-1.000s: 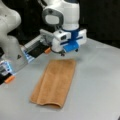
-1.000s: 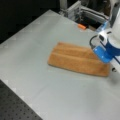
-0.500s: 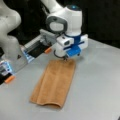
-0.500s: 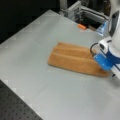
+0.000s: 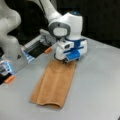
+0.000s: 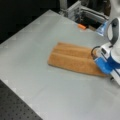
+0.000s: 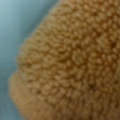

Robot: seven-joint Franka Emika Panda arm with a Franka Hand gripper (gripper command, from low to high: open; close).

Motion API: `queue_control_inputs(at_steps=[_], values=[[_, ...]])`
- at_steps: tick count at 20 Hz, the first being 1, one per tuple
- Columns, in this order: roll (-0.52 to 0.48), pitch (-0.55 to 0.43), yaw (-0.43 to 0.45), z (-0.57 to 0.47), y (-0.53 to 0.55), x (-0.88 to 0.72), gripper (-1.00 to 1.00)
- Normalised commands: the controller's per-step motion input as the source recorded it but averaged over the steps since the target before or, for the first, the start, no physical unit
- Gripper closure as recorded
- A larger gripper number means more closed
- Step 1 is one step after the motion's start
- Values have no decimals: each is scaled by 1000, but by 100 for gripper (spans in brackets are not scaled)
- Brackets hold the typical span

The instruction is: Folding a towel twice

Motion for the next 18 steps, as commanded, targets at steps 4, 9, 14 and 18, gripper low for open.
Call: queue_control_inputs(at_steps=[4,9,14,18], values=[[-231,-41,92,-206,187,16,-100],[-216,-26,56,-216,171,-14,-100],[-214,3,85,-138,84,-28,-100],[-194,5,91,-97,0,-46,100]])
